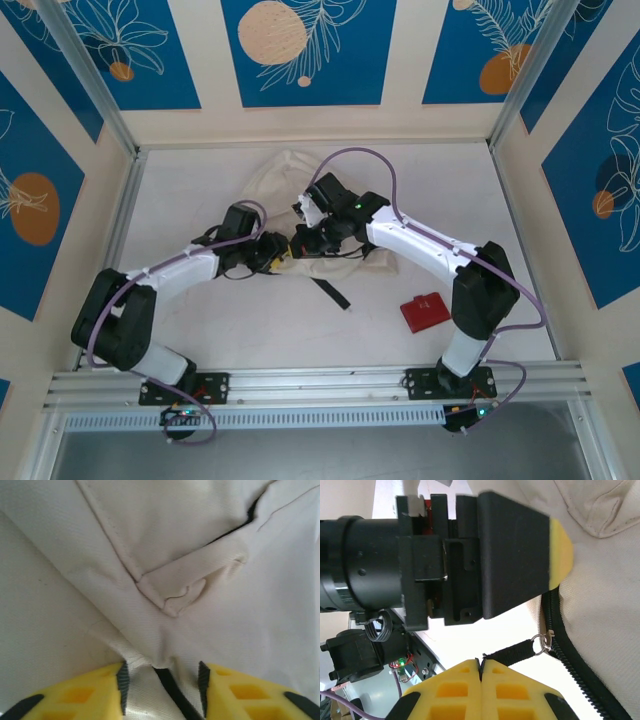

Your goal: Pack books, pencil case, and school supplies into a backpack

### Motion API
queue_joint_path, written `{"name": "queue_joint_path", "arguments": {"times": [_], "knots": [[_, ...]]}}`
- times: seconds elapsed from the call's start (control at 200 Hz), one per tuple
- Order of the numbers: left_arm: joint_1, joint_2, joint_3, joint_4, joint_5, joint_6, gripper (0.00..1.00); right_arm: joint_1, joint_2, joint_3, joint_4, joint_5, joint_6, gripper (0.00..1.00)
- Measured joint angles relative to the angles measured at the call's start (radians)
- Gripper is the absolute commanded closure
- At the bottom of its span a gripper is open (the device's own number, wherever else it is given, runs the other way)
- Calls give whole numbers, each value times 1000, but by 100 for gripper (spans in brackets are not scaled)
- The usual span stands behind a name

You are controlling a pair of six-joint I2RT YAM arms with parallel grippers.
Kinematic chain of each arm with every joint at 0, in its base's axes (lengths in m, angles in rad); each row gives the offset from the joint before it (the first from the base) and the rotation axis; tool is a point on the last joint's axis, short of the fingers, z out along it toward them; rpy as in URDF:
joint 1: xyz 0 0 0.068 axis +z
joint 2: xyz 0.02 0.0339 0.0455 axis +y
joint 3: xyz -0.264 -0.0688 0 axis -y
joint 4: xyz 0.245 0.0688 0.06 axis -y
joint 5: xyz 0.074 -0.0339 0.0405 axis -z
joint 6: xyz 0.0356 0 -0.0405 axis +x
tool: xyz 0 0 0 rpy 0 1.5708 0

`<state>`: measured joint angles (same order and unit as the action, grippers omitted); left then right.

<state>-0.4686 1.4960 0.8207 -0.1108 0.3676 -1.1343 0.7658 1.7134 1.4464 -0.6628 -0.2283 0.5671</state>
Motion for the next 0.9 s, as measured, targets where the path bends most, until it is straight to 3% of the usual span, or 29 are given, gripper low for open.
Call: {"name": "queue_joint_path", "arguments": {"times": [0.145, 0.345, 0.665, 0.79, 0.9], "knots": [[0, 19, 0, -4, 3, -10, 100, 7, 0, 0, -11, 24, 1, 100], [0, 30, 0, -29, -1, -8, 100, 19, 0, -9, -40, 72, 13, 100], [2, 29, 25, -183, -134, 136, 100, 21, -56, -112, -115, 218, 78, 100], [2, 18, 48, -237, -158, 209, 65, 21, -58, -120, -117, 227, 91, 100], [2, -10, 45, -268, -158, 232, 44, 21, -59, -120, -109, 225, 95, 100]]}}
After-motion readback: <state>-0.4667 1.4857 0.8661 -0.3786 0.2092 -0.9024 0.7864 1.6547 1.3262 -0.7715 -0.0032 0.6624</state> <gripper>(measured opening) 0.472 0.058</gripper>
